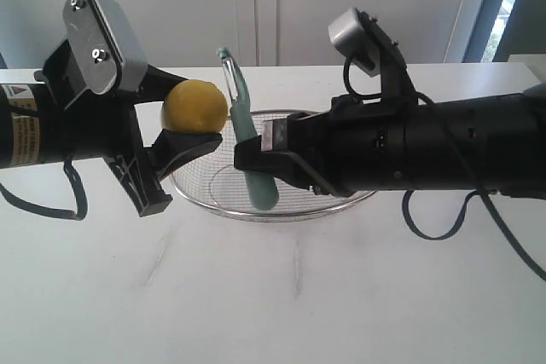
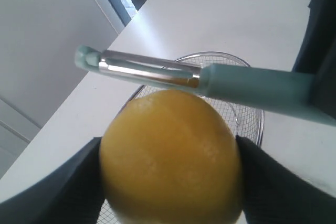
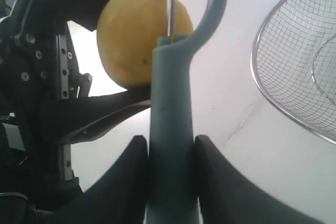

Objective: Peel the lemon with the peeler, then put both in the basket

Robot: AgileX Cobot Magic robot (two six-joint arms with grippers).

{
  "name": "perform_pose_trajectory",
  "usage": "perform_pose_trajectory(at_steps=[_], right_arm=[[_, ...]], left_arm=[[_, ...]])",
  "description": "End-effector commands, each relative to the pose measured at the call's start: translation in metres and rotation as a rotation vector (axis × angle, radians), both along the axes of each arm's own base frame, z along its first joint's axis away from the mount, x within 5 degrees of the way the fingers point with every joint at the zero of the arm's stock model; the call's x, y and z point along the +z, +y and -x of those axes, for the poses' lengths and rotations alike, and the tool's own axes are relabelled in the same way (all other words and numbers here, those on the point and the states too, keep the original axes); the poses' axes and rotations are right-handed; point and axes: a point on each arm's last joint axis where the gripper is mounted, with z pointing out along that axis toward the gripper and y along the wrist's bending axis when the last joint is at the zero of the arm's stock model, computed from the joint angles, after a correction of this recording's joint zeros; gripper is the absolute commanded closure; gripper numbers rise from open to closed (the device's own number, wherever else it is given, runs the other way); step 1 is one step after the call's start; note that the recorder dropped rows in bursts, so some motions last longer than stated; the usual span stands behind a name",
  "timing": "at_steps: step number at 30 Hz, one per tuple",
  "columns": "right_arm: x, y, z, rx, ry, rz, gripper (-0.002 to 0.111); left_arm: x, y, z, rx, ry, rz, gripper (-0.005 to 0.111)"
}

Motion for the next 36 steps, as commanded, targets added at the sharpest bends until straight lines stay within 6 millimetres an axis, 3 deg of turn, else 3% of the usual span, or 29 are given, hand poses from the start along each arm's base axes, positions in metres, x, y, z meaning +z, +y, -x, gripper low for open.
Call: perform_pose_trajectory(at_steps=[1, 13, 20, 29, 36], right_arm=[[0.011, -0.005, 0.005, 0.009, -0.056, -0.004, 0.108], [0.048, -0.031, 0.035, -0.038, -0.227, 0.086, 0.108], [0.052, -0.052, 0.039, -0.17, -0.268, 0.242, 0.108], [0.005, -0.052, 0.018, -0.261, -0.161, 0.361, 0.108], [-0.037, -0.034, 0.001, -0.242, 0.026, 0.405, 0.108]], left_arm=[[0.004, 0.001, 0.002, -0.005, -0.003, 0.018, 0.107], [0.004, 0.001, 0.002, -0.005, -0.003, 0.018, 0.107], [0.004, 0.001, 0.002, -0.005, -0.003, 0.018, 0.107], [0.004, 0.001, 0.002, -0.005, -0.003, 0.018, 0.107], [0.004, 0.001, 0.002, -0.005, -0.003, 0.018, 0.107]])
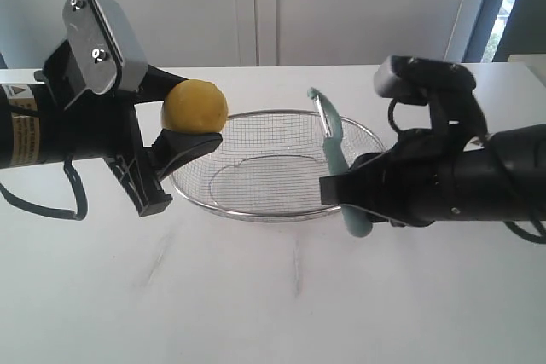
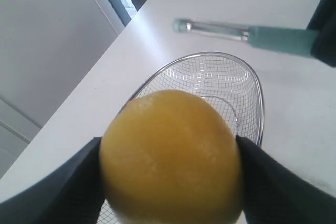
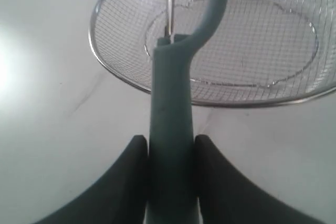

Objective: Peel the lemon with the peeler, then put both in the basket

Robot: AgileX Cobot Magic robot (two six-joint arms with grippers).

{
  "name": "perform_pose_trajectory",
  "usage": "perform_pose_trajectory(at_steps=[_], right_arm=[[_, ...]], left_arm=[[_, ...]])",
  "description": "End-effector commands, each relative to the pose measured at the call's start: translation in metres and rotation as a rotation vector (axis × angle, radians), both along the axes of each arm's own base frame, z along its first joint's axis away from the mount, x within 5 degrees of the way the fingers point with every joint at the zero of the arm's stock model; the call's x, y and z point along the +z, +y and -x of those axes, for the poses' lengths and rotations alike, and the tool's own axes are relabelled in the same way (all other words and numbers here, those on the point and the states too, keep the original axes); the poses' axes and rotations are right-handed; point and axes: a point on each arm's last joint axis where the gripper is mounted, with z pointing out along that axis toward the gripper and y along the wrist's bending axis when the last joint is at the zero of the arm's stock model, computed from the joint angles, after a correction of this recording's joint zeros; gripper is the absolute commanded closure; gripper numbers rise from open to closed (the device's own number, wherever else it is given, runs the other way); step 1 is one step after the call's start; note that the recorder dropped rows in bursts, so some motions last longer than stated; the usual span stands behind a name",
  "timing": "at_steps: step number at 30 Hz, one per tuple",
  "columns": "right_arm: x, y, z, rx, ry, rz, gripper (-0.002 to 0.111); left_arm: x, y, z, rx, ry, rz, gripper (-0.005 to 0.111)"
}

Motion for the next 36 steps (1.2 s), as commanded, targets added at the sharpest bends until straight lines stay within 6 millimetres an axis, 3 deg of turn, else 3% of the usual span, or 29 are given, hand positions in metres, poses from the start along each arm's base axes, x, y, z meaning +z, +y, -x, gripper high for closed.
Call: perform_pose_trajectory(at_steps=[1, 7, 14, 36], right_arm=[[-0.02, 0.012, -0.007, -0.011, 0.078, 0.003, 0.108], [-0.02, 0.043, -0.002, 0.064, 0.088, -0.019, 0.108], [0.002, 0.07, 0.005, 0.153, 0.024, -0.062, 0.108], [0.023, 0.065, 0.01, 0.147, -0.038, -0.109, 0.108]], left_arm=[[0.004, 0.001, 0.002, -0.006, -0.004, 0.017, 0.107], [0.004, 0.001, 0.002, -0.006, -0.004, 0.017, 0.107], [0.004, 0.001, 0.002, -0.006, -0.004, 0.017, 0.107], [0.004, 0.001, 0.002, -0.006, -0.004, 0.017, 0.107]])
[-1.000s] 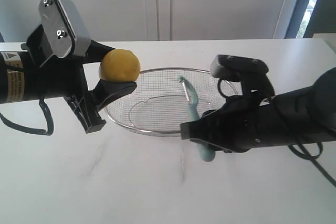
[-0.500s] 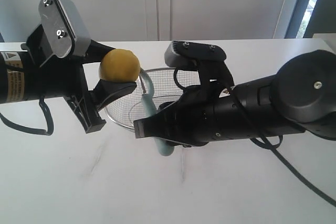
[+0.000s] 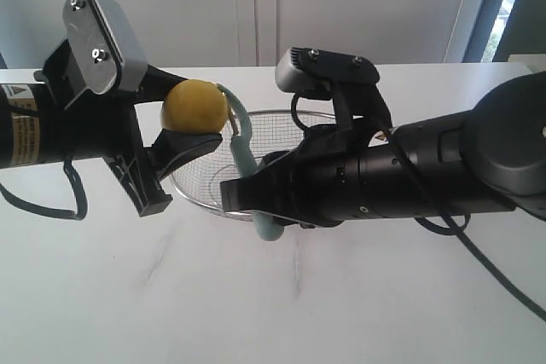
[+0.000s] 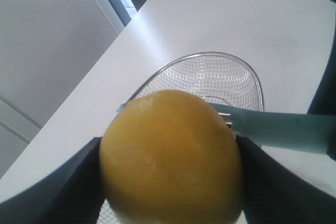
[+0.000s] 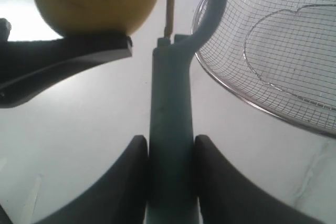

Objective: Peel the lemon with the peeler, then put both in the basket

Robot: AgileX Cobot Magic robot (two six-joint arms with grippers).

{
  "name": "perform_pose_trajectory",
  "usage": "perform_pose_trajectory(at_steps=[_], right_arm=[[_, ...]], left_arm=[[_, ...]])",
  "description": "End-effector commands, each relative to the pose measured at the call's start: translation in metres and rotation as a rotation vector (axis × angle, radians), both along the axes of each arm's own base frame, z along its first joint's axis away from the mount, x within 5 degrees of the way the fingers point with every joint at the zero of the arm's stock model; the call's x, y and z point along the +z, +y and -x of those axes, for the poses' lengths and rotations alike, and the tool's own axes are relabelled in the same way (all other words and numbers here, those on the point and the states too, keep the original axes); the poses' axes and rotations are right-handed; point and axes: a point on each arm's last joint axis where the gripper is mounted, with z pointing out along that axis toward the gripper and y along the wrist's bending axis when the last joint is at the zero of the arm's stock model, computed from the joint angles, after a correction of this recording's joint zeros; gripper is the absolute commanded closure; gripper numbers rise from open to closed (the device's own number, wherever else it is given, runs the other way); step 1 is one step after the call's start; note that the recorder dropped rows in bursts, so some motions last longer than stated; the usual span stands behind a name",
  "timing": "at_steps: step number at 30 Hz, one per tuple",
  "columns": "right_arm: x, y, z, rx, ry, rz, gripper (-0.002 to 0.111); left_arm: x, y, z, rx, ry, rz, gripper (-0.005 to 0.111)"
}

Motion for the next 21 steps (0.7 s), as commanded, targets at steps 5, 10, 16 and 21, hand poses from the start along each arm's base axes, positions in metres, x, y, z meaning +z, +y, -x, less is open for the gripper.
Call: perform_pose_trajectory(at_steps=[5, 10, 16, 21], right_arm=[[0.013, -0.002, 0.0, -0.022, -0.045, -0.037, 0.108], [0.017, -0.004, 0.002, -0.022, -0.058, -0.049, 0.108], [0.04, -0.014, 0.015, -0.01, -0.115, -0.103, 0.108], [0.062, -0.027, 0.033, 0.04, -0.172, -0.132, 0.108]], left_arm=[[0.004, 0.001, 0.002, -0.006, -0.004, 0.017, 0.107], [0.004, 0.001, 0.002, -0.006, -0.004, 0.017, 0.107], [0.004, 0.001, 0.002, -0.006, -0.004, 0.017, 0.107], [0.004, 0.001, 0.002, -0.006, -0.004, 0.017, 0.107]])
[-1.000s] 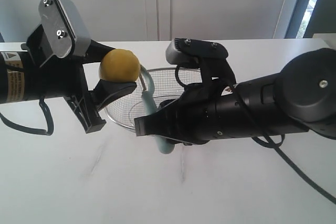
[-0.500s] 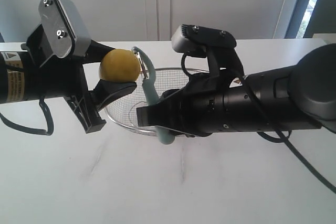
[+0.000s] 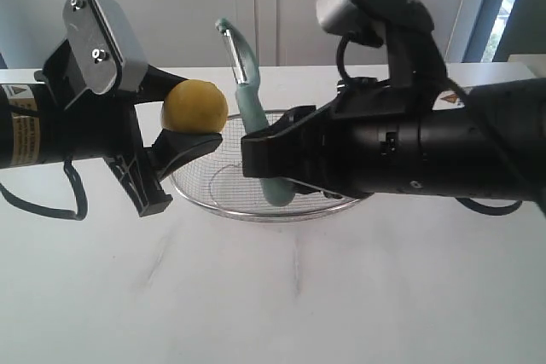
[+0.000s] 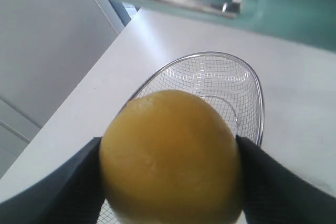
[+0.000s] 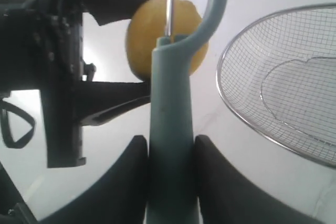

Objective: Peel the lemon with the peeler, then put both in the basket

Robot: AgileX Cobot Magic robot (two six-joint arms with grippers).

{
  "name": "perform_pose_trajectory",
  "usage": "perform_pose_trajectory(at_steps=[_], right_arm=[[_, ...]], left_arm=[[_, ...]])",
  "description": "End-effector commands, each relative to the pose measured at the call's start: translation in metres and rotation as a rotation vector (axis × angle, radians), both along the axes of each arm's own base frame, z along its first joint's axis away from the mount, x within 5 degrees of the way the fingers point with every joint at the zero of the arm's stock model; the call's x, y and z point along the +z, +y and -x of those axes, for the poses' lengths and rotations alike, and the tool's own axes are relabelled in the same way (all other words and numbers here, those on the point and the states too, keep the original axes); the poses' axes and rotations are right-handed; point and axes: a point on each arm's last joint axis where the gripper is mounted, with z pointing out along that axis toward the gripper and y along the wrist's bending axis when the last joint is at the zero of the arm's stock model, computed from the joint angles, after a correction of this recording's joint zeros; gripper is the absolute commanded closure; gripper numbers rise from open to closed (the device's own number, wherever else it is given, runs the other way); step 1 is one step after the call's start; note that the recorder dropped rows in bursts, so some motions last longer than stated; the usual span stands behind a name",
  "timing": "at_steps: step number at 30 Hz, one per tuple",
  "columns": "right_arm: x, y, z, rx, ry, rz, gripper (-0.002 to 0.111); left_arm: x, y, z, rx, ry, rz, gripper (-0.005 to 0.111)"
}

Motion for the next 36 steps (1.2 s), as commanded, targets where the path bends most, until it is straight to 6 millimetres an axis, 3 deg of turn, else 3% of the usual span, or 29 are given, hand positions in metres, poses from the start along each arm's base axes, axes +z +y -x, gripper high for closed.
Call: perform_pose_trajectory(at_steps=[1, 6, 11, 16, 21, 26, 30, 33, 36], right_arm=[[0.019, -0.01, 0.014, 0.035, -0.061, -0.019, 0.108], [0.039, -0.032, 0.033, 0.015, -0.13, -0.017, 0.108], [0.037, -0.048, 0.035, -0.08, -0.126, 0.074, 0.108], [0.016, -0.053, 0.028, -0.149, -0.109, 0.158, 0.108], [-0.01, -0.045, 0.016, -0.155, -0.08, 0.196, 0.108], [-0.045, -0.036, -0.023, -0.23, -0.01, 0.24, 0.108], [-0.073, -0.022, -0.04, -0.238, 0.059, 0.243, 0.108], [-0.08, -0.018, -0.044, -0.224, 0.066, 0.261, 0.108], [-0.072, -0.009, -0.044, -0.196, 0.047, 0.257, 0.108]], left_arm=[[0.004, 0.001, 0.002, -0.006, -0.004, 0.017, 0.107], [0.004, 0.001, 0.002, -0.006, -0.004, 0.017, 0.107], [0.004, 0.001, 0.002, -0.005, -0.003, 0.018, 0.107], [0.004, 0.001, 0.002, -0.005, -0.001, 0.019, 0.107], [0.004, 0.0, 0.002, -0.008, -0.001, 0.021, 0.107], [0.004, 0.0, 0.003, -0.014, 0.001, 0.026, 0.107], [0.004, 0.0, 0.003, -0.014, 0.001, 0.026, 0.107], [0.004, 0.0, 0.003, -0.014, 0.001, 0.026, 0.107], [0.004, 0.0, 0.003, -0.014, 0.001, 0.026, 0.107]])
